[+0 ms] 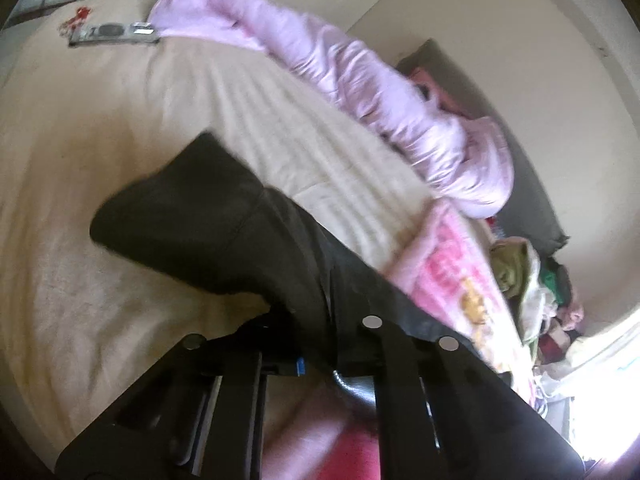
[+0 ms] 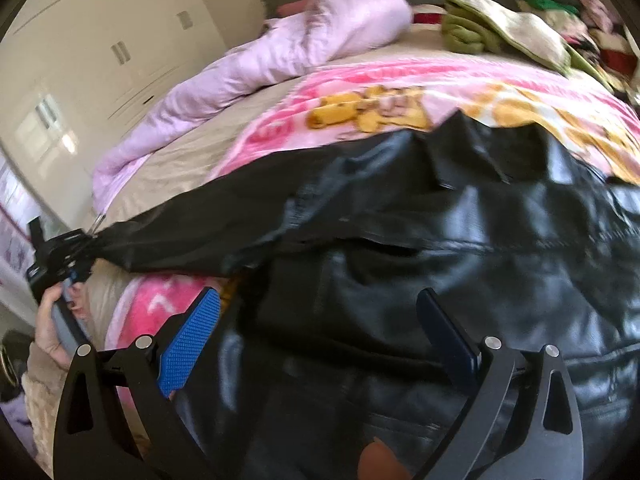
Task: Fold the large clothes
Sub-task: 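Lift the gripped sleeve up with the left gripper, then carry the sleeve over the jacket body and open the left gripper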
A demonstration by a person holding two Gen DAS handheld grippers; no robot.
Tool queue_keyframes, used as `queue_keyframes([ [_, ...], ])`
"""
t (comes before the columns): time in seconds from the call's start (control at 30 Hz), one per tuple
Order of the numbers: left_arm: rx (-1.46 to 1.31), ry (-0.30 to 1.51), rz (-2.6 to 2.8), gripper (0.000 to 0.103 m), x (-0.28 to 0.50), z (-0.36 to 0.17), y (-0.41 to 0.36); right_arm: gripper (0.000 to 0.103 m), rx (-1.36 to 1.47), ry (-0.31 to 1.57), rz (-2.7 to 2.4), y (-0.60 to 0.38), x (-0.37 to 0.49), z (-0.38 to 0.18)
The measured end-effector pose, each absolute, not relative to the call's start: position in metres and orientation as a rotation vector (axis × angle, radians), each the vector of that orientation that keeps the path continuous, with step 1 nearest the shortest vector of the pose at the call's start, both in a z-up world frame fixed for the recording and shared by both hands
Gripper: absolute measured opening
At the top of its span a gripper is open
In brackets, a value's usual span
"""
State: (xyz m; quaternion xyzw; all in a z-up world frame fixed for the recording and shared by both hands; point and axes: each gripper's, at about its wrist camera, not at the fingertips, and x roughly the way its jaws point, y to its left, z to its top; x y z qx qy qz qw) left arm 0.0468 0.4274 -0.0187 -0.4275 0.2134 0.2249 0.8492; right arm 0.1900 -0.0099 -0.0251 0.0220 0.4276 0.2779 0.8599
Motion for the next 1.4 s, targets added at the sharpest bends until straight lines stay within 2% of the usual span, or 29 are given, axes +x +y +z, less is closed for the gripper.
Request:
queue_keyframes([
  [0.43,-0.716,0.26,0.247,0.001,0.044,0.072,0.334,0.098,0.101,0.835,0.5,-0.074,0.174,-0.001],
  [0.93,-0.426,0.245,-0.042,0.0,0.097,0.154,0.196,0.098,0.163,0.789,0.427,-0.133,0.166,0.007],
  [1.2,-0.334,0.277,-0.181,0.0,0.118,0.162,0.134,0.098,0.229,0.781,0.357,-0.17,0.166,0.004],
  [1.4,-0.259,0.351,-0.299,0.0,0.136,0.141,0.086,0.098,0.276,0.763,0.285,-0.203,0.165,0.004],
])
